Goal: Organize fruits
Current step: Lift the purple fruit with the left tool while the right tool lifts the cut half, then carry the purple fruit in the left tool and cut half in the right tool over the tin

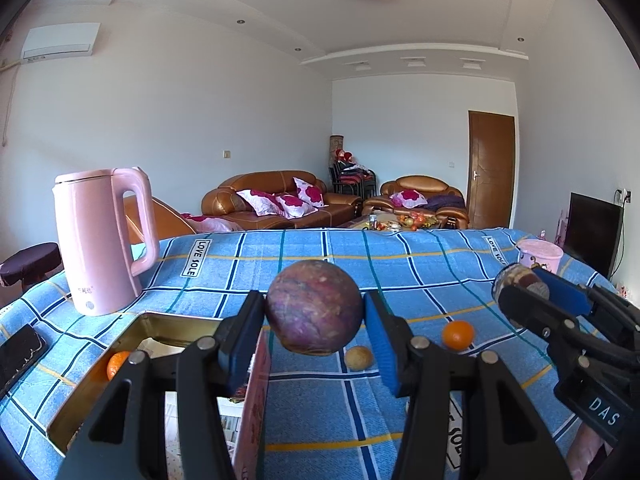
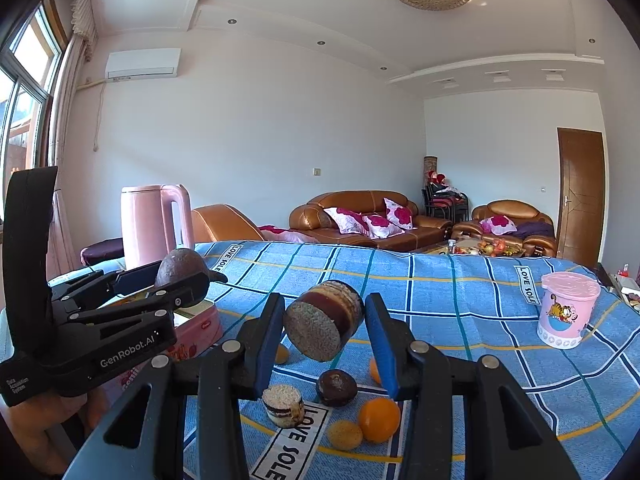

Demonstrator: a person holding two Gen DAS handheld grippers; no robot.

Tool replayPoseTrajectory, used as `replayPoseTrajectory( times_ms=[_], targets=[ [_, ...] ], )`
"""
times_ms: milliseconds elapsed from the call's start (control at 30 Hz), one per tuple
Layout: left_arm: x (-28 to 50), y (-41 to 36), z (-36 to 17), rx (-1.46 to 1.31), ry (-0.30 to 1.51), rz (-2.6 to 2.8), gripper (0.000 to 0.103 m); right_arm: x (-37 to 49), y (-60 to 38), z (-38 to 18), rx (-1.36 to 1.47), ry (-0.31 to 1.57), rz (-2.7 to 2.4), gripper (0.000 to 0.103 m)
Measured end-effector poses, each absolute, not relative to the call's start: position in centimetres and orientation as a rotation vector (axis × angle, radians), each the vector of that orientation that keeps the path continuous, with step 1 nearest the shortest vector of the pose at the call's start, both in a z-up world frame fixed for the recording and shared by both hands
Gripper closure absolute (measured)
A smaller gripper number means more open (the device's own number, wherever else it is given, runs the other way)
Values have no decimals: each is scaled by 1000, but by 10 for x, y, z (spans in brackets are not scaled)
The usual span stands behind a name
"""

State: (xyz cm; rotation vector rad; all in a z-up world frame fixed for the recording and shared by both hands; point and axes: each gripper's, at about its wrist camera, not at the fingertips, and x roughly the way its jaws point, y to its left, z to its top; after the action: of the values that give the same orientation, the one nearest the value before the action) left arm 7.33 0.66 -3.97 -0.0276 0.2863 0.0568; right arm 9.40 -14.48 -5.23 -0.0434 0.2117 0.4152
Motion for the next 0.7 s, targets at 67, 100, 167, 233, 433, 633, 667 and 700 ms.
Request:
replayPoseTrajectory(
  times_ms=[67,100,167,233,433,633,667,700],
  targets=[
    [72,9,-38,-30,290,62,50,95,-142,-52,-44,214,423,59],
    [70,10,-38,-32,290,63,50,95,-140,-52,-44,215,426,59],
    [67,13,-37,-32,291,65,50,95,-136,-52,-45,216,433,59],
    [65,16,-37,-31,293,69,50,95,-132,-52,-50,216,442,59],
    [62,27,-39,-38,309,80,50,94,-115,-52,-77,217,471,59],
    [59,40,-41,-48,324,104,50,94,-100,-49,-97,219,504,59],
    [58,42,-41,-48,328,107,50,94,-97,-48,-99,220,510,59],
    [58,45,-42,-49,332,110,50,94,-95,-49,-100,220,515,59]
  ],
)
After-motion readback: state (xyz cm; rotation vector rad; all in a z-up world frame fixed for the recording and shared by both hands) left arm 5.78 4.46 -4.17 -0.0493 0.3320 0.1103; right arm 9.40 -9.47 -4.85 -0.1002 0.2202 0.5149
